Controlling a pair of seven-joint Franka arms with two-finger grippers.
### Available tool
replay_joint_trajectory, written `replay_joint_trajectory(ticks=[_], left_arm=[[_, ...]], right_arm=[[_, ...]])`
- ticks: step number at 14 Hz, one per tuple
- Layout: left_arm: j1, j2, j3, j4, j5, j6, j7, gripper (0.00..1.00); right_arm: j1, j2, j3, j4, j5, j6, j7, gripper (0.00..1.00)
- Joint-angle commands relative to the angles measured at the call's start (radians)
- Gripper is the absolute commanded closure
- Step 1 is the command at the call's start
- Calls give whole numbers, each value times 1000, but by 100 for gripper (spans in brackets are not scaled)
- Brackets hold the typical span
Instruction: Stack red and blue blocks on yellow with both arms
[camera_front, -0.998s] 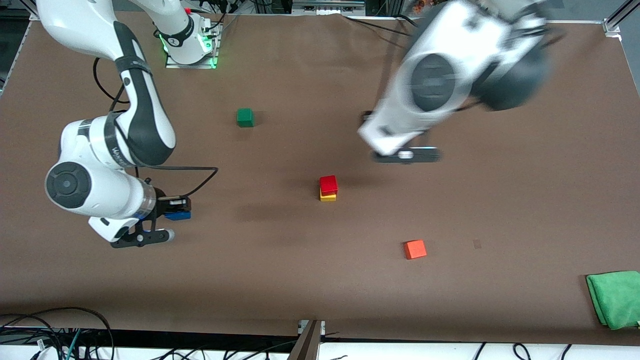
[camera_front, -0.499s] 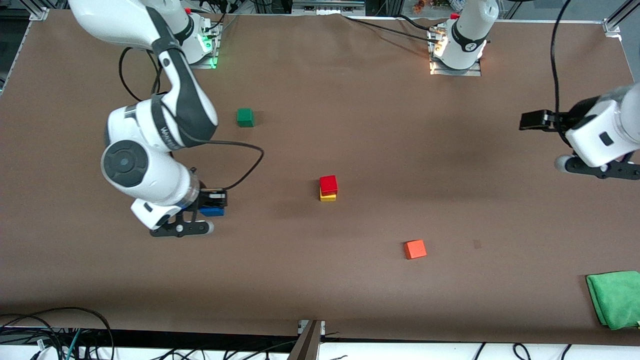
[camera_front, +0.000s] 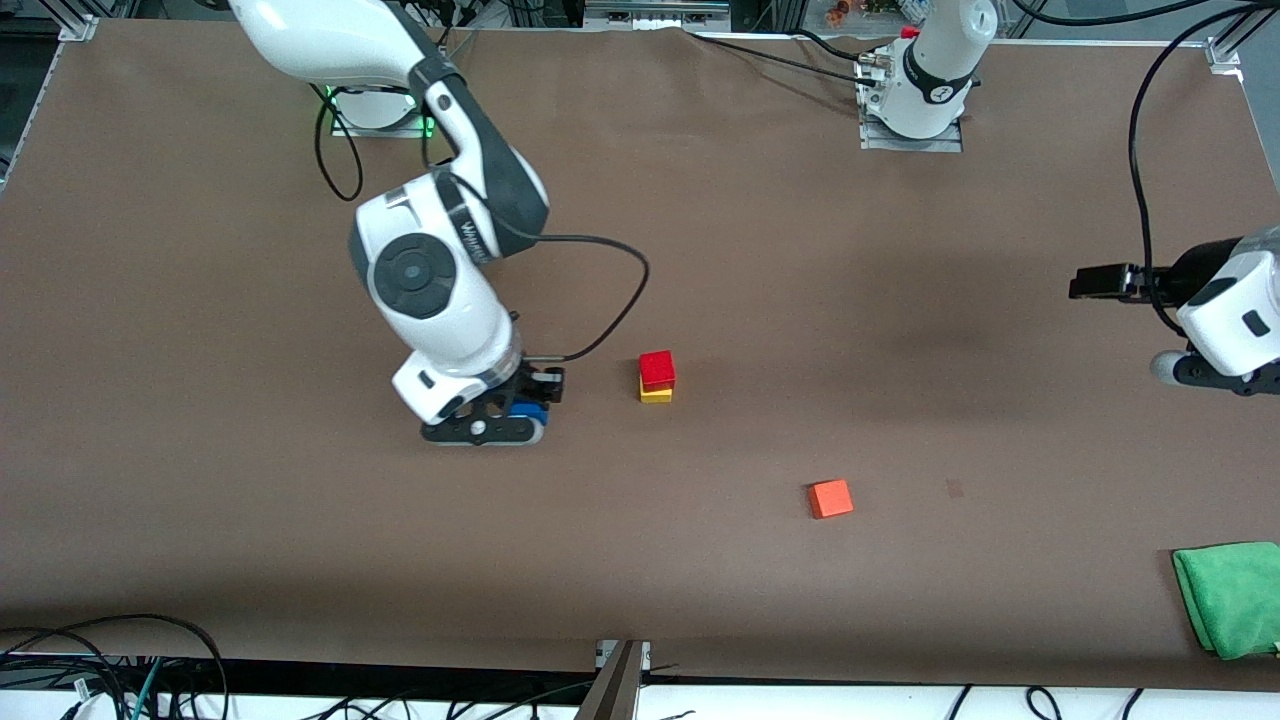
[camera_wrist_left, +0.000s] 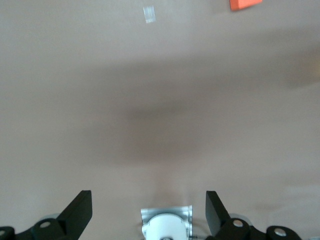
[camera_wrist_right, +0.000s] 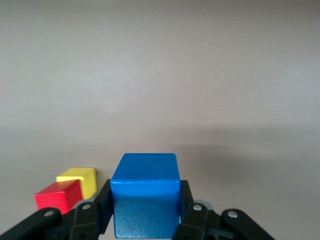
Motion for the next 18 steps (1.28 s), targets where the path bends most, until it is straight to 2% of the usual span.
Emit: replay_joint_trajectory(ticks=[1,4,8,18], left_arm=[[8,-237,-23,-353,28,177,8,0],[8,-253,-54,-386,26,193,-18,0],[8,-352,-82,-558,26,342,-75,0],[5,-386,-100,-544,34,367,-106,0]], right_arm=[[64,30,-8,15,7,67,99,69],[102,49,-8,15,7,101,131,69],[144,73,-8,17,3,141,134,69],[201,108,-16,26,-4,161,141,69]])
